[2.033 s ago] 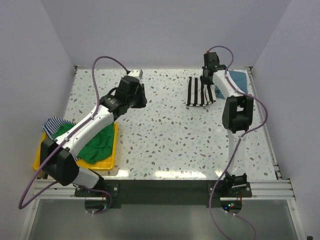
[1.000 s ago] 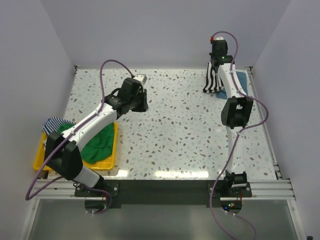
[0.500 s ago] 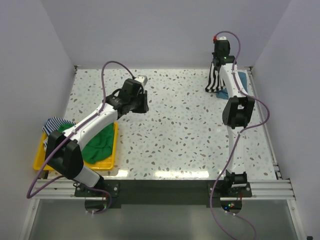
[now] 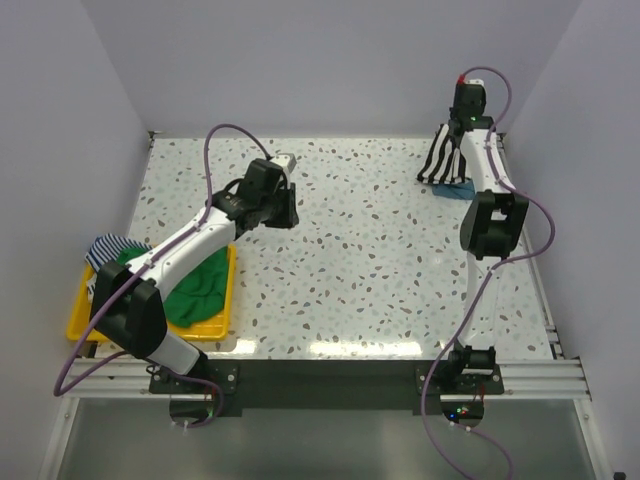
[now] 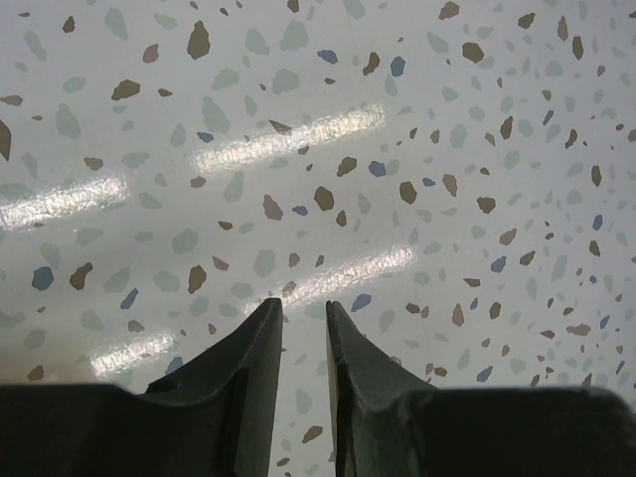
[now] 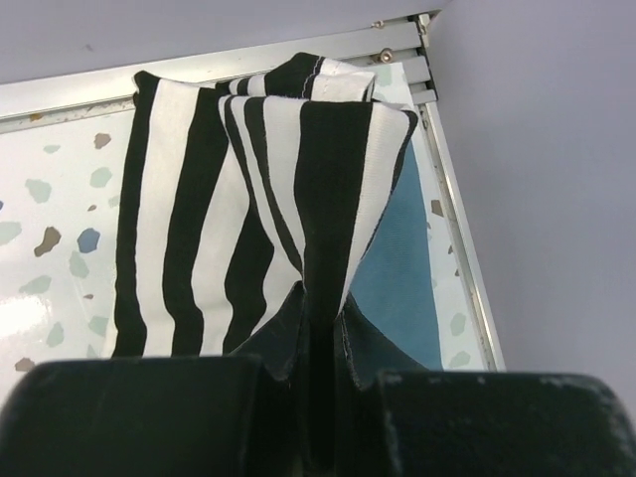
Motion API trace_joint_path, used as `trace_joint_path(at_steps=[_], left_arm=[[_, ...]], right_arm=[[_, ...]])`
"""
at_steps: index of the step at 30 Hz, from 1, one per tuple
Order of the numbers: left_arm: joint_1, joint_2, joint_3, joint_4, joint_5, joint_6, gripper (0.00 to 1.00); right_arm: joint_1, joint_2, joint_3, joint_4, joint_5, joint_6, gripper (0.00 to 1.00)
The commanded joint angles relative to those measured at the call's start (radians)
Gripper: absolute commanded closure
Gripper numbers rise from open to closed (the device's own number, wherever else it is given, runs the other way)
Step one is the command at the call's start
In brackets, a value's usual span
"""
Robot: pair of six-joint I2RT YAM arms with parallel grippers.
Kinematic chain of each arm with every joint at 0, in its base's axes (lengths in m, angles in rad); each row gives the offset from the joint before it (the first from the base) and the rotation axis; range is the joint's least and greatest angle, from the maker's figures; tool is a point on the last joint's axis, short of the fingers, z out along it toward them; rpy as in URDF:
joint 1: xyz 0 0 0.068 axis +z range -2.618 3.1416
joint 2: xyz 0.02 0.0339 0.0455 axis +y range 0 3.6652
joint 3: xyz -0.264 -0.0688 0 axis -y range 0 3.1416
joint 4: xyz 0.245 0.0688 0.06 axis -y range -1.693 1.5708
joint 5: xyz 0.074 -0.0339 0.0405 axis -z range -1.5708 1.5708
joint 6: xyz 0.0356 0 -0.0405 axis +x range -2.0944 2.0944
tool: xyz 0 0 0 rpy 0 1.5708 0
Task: Fold and stack the tank tops
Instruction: Neatly place the folded tank top to the corner
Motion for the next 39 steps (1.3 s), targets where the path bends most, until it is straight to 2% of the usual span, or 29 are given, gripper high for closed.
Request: trace_joint_path(at_steps=[1,9,11,16,18,19,20,21,22,25,39], left_arm=[[0.008,0.002,-0.004,0.029,0.018,0.022,0.71],[0.008,0.007,-0.007,0.029,0.028,0.022,0.71],[0.008,0.005,-0.007,0.031,0.031,0.02,0.71],[0.008,0.007,-0.013,0.034,0.035,0.02,0.71],[0.008,0.01,-0.013,0.035,0.038,0.02,0.71],[0.008,0.008,-0.013,0.037,0.04,0.02,0.71],[0.008,0.008,-0.013,0.035,0.04,0.019,0.71],[0.008,0.008,-0.013,0.035,0.04,0.019,0.71],[0.008,0.01,-0.013,0.035,0.043,0.02,0.71],[0.008,0.007,-0.013,0.037,0.044,0.02,0.71],[0.008,-0.001,-0.016,0.041,0.051,0.011,0.7]], right_arm=[[-0.023,-0.095,-0.01,0.065,-0.012,0.046,1.0],[-0.061,-0.084,-0.107,0.091,-0.038,0.137,1.0],[-0.075,-0.082,-0.135,0.096,-0.035,0.172,0.92],[-0.124,-0.067,-0.156,0.076,-0.041,0.249,0.85],[-0.13,-0.059,-0.149,0.062,-0.033,0.266,0.77],[-0.133,-0.056,-0.152,0.06,-0.027,0.269,0.7],[-0.135,-0.055,-0.153,0.054,-0.018,0.273,0.56],[-0.135,-0.053,-0.155,0.053,-0.007,0.273,0.53],[-0.136,-0.056,-0.161,0.053,0.007,0.278,0.44],[-0.141,-0.065,-0.173,0.044,0.014,0.29,0.3],[-0.141,-0.251,-0.337,0.044,-0.002,0.393,0.28]])
